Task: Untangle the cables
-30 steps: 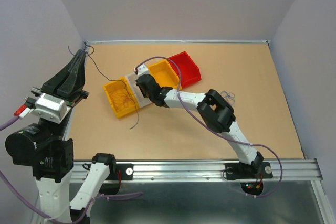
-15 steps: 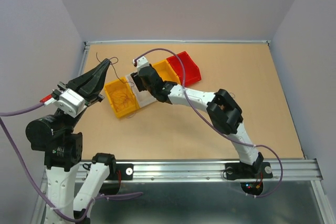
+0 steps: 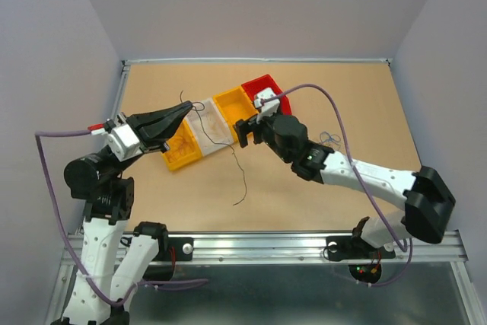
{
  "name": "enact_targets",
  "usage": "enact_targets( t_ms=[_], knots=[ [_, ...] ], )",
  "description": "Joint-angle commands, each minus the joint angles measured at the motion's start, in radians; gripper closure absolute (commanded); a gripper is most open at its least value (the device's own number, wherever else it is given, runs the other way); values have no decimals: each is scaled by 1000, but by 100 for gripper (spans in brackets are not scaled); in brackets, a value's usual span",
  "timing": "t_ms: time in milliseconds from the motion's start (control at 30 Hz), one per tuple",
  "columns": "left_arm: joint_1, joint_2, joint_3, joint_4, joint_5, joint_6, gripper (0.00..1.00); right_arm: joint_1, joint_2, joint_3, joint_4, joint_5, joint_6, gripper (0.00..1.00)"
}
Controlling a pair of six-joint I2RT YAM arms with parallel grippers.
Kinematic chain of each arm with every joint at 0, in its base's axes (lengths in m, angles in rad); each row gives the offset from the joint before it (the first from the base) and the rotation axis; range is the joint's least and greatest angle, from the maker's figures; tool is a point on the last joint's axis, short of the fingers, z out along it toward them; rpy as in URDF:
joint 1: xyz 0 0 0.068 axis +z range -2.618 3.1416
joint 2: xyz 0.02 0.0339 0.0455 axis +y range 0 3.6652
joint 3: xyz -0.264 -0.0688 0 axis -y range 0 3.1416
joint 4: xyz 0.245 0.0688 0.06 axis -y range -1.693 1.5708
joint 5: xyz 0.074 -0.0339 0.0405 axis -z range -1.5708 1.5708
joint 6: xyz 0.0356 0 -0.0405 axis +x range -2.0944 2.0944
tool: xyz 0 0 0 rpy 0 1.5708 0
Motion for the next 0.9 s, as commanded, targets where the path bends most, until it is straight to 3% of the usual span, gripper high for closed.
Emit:
enact_targets(
  t_ms=[0, 100, 333, 433, 667, 767, 867],
  knots=[
    [-22, 64, -44, 121, 88, -15, 100, -4, -165, -166, 119, 27, -7, 3],
    [-30, 72, -70, 133, 94, 44, 100, -4, -260, -229, 124, 24, -7, 3],
    [-44, 48, -235, 291, 128, 55, 100, -5, -382, -398, 206, -453, -34, 3],
    [-55, 52, -257, 300, 149, 55, 100, -5, -339, -386, 234, -541, -40, 4],
    [-64, 69, -265, 299, 169, 55, 100, -5, -130, -285, 317, -502, -59, 13],
    [-68, 72, -266, 300, 171, 60, 100, -5, -72, -241, 334, -473, -57, 23],
    [-70, 72, -268, 299, 175, 58, 100, -5, -36, -228, 357, -464, -47, 39]
  ],
)
